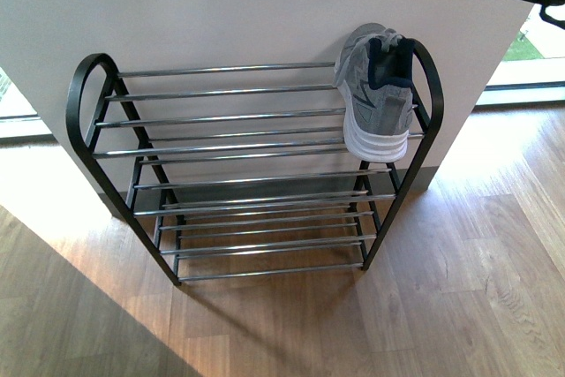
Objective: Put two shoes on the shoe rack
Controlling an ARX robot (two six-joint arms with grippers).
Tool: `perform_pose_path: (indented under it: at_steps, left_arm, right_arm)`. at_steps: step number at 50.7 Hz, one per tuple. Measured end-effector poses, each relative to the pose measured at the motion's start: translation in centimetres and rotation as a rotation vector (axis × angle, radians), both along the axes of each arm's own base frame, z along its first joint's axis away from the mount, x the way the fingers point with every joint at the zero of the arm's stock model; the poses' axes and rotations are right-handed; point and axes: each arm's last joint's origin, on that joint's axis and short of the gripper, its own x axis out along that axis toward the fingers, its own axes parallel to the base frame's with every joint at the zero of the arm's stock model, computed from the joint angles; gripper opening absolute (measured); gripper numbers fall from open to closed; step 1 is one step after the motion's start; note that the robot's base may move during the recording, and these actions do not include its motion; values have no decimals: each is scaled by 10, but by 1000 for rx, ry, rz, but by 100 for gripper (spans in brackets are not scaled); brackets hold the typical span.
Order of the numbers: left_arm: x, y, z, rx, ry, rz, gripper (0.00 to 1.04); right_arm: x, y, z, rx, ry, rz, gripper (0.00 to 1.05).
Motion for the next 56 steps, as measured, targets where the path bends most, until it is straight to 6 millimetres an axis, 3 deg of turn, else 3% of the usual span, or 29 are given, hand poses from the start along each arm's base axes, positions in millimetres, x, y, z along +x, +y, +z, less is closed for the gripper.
perform_pose_path:
  at_steps: [7, 14, 20, 27, 37, 42, 47, 56]
  left_arm:
    - [0, 0, 0, 0, 0, 0, 3]
    - [0, 0, 0, 0, 0, 0, 3]
    - [0, 0, 0, 0, 0, -1, 3]
    - [0, 0, 0, 0, 0, 0, 3]
    - [0, 0, 0, -2, 1, -5, 3]
    - [0, 0, -1, 0, 4, 7, 3]
    - [16, -7, -1, -95, 33, 48, 3]
    - [75, -41, 5, -255, 65, -40, 3]
  right_arm:
    - [-72, -30, 2, 44, -120, 63, 96]
    - [-124, -65, -7, 62, -251, 5, 96]
    - [-132, -70, -14, 41, -265, -51, 94]
    - [-150, -76, -17, -94, -460, -402, 69]
    - [-175, -88, -28, -111, -474, -406, 32]
    - [-182, -92, -31, -121, -459, -426, 20]
    - [-191, -92, -29, -119, -468, -425, 2]
    - [-202, -92, -29, -122, -469, -421, 1]
